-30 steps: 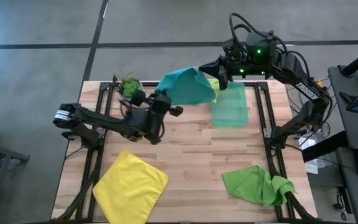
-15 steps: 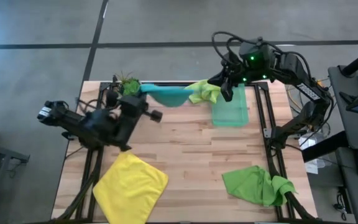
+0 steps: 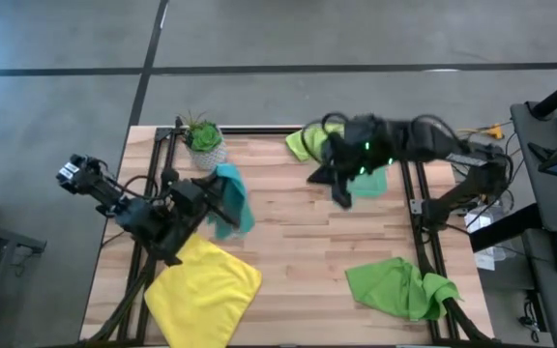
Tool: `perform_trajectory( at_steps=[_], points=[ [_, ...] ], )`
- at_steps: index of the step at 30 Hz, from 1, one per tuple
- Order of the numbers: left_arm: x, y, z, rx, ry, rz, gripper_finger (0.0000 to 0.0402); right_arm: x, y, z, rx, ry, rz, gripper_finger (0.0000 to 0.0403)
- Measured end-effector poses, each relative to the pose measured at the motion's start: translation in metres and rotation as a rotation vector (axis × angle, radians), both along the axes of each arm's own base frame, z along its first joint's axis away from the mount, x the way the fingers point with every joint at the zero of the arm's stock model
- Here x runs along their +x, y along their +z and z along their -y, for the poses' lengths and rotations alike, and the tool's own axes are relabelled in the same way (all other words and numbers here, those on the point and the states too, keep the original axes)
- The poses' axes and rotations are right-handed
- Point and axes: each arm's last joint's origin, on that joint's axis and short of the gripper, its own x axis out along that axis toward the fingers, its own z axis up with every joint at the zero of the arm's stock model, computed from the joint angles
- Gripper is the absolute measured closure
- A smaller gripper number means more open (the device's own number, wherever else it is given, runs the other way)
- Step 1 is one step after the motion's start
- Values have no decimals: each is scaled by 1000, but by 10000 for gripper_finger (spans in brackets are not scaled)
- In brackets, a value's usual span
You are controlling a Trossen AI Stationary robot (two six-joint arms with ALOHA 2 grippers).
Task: Fold microfiber towels
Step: Fold the blue towel
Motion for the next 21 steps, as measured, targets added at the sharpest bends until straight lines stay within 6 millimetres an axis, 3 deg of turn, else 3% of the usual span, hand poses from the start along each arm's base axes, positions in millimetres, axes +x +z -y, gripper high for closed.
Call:
perform_trajectory(
  at_steps=[4,9,13,21],
  points=[
    [-6,8,-15,-18,40,29,401,13,-4,-23,-29,21,194,389],
    [-16,17,-30,-37,73,62,401,20,-10,-32,-125,-71,349,348],
    [-18,20,-35,-40,88,70,401,30,-9,-38,-222,-119,456,286],
    [-19,31,-45,-60,126,110,402,68,-30,-50,-526,-230,497,151]
  ],
)
